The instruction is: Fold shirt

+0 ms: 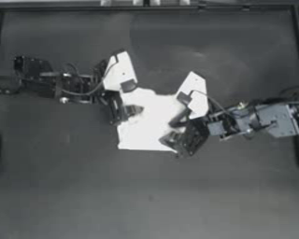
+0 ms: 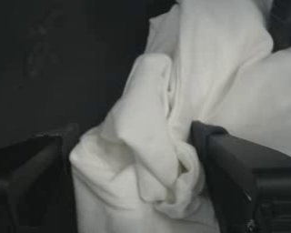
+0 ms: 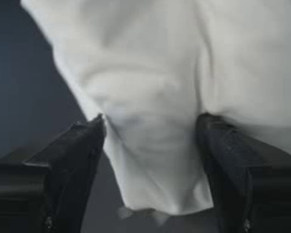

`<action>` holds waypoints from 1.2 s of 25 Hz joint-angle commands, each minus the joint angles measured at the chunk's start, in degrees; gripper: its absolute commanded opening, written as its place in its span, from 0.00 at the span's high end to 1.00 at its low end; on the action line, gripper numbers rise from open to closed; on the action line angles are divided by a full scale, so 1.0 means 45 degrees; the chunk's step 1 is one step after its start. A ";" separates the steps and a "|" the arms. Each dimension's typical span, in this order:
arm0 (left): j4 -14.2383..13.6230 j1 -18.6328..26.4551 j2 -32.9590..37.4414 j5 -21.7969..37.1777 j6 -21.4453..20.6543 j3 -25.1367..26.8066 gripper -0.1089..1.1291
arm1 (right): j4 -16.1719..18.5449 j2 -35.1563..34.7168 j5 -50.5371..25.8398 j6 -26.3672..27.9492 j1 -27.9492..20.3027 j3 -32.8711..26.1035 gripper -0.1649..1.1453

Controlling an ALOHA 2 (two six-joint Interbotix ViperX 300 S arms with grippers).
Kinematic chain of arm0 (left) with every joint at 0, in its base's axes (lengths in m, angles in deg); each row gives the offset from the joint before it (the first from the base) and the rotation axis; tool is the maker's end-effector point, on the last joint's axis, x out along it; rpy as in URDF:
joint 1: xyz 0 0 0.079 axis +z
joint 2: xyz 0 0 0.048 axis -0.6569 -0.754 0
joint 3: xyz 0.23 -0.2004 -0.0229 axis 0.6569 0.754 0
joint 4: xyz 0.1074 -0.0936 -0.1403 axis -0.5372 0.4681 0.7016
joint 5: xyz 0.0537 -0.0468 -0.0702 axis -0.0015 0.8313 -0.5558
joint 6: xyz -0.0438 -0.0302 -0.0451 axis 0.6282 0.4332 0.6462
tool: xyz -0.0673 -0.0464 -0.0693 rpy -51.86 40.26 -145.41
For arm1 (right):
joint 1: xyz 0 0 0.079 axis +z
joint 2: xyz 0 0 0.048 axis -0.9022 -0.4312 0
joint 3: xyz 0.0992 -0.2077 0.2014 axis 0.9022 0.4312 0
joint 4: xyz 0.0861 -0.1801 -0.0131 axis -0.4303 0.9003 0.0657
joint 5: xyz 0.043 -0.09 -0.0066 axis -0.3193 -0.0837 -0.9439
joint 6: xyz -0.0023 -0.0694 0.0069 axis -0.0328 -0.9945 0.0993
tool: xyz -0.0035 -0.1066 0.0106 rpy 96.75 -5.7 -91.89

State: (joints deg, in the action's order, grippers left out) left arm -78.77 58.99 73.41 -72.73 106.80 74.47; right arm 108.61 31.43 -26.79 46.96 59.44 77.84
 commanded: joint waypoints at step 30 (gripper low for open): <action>-0.0039 -0.1055 0.2559 0.1211 -0.0117 -0.0762 0.10 | 0.3184 0.2871 -0.0449 -0.0098 0.0918 -0.0176 0.18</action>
State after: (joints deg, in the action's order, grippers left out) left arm -78.68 54.25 80.62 -67.02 106.36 72.18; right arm 120.48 41.97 -29.25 46.44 63.66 78.11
